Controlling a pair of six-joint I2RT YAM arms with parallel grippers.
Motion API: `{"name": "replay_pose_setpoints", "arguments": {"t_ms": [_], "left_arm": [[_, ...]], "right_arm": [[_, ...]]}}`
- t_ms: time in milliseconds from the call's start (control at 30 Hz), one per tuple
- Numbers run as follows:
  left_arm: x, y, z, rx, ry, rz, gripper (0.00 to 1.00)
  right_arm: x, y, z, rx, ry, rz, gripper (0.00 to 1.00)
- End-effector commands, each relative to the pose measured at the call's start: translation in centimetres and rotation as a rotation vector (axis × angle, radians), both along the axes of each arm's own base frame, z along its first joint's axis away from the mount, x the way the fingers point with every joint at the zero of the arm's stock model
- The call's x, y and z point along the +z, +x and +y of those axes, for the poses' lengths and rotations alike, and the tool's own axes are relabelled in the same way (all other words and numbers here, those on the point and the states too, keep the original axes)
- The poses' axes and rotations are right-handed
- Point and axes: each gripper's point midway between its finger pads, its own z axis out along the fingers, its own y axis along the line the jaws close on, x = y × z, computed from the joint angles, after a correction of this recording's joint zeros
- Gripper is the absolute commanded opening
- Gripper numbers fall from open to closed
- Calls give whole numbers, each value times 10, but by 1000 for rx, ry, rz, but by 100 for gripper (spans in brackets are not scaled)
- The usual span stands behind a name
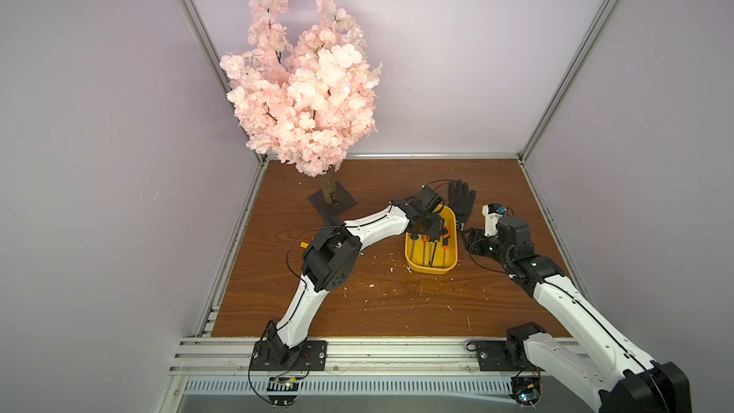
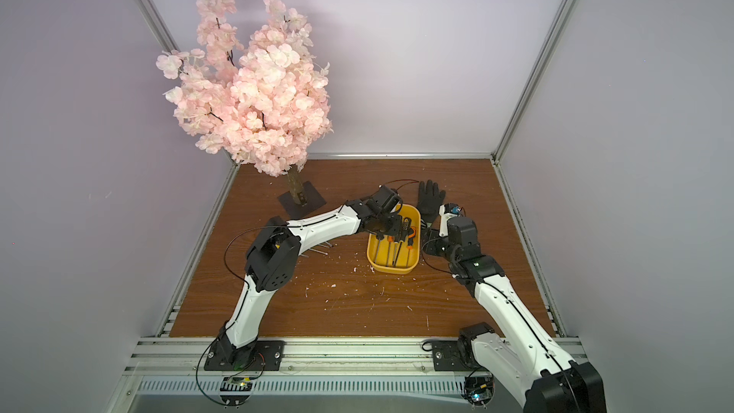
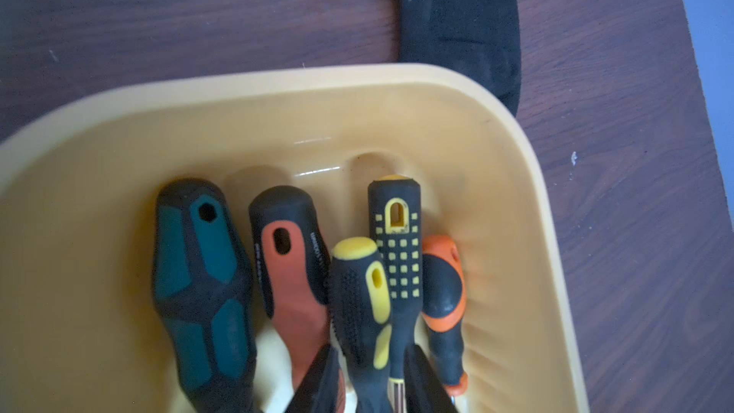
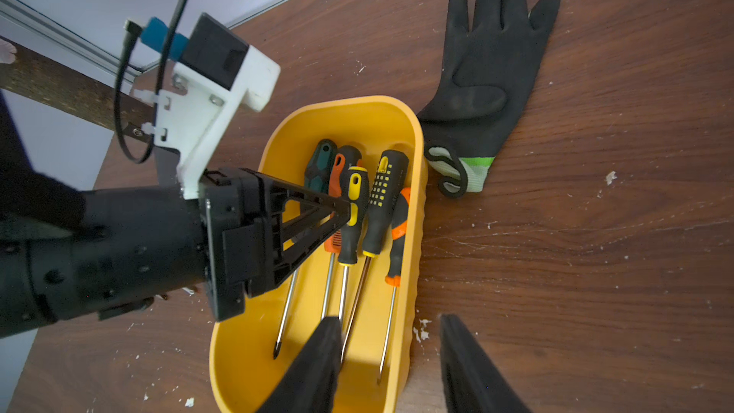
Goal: Put the screwdriver on the desktop into the storage box
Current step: Place the screwdriver in the storage box.
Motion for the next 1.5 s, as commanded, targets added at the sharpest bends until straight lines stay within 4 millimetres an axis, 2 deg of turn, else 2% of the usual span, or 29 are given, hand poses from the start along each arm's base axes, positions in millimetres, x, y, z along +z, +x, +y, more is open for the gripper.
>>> {"name": "replay_pose_setpoints", "arguments": {"t_ms": [0,533,733,800,1167,1467], "left_arm": [[19,-4,0,-3,-13,-33,32],[44,-9,15,17,-21,-79,33],[53,-15,30,45,-31,-97,34],[55,-15,38,61,-26,-103,36],[69,-18,87,163,-29,-133,38],[73,-29,145,290,-1,-144,38]], "right_arm": [[5,-2,0,1,17,-22,46],[10,-3,-1,4,10,-30,46],[14,-1,1,16,2,-36,47],[15,0,1,20,0,-37,47],[19,7,9,42,22,-41,47],[24,19,24,79,34,-46,47]]}}
